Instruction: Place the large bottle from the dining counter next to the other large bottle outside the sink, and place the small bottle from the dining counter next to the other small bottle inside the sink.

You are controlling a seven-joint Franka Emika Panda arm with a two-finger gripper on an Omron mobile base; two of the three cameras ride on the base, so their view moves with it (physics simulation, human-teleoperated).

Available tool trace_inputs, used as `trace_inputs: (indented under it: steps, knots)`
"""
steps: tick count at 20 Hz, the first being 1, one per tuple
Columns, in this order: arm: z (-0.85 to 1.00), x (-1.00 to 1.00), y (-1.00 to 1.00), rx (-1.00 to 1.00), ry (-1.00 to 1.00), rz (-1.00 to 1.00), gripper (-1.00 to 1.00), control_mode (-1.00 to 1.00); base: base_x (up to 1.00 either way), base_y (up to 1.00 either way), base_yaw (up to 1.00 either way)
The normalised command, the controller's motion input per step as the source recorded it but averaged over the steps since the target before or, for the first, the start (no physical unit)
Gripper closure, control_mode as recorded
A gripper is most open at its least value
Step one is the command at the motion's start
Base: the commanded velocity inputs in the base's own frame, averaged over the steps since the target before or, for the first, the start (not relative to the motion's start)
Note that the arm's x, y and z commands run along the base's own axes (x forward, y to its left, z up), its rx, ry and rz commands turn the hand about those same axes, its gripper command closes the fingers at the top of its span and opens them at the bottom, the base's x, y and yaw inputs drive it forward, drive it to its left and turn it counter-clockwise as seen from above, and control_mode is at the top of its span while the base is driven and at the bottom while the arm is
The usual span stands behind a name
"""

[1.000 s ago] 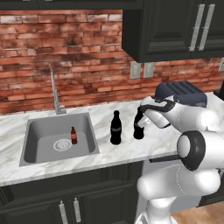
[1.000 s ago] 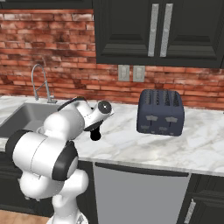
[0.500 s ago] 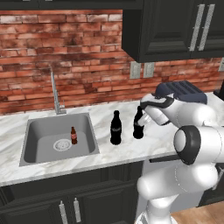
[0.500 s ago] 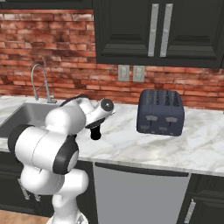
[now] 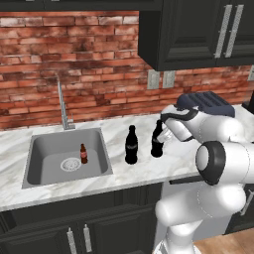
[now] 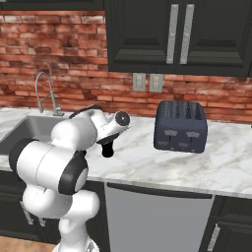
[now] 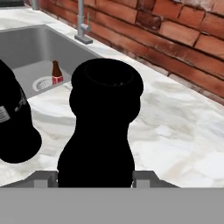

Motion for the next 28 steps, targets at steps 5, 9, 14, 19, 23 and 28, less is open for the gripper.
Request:
trace_inputs:
  steps: [5, 9, 14, 19, 23, 28]
  knots:
    - [-0.16, -0.07, 0.00, 0.00, -0.08, 0.00, 1.00, -1.00, 0.00, 0.00, 0.00]
    - [-0.14, -0.05, 0.00, 0.00, -0.07, 0.00, 1.00, -1.00, 0.00, 0.00, 0.00]
    - [-0.05, 0.00, 0.01, 0.00, -0.01, 0.00, 1.00, -1.00, 0.00, 0.00, 0.00]
    - [-0.05, 0.00, 0.02, 0.00, 0.00, 0.00, 1.00, -1.00, 0.00, 0.00, 0.00]
    - [-0.08, 0.03, 0.08, 0.00, 0.02, 0.00, 1.00, -1.00, 0.00, 0.00, 0.00]
    - [-0.12, 0.05, 0.12, 0.00, 0.05, 0.00, 1.00, -1.00, 0.00, 0.00, 0.00]
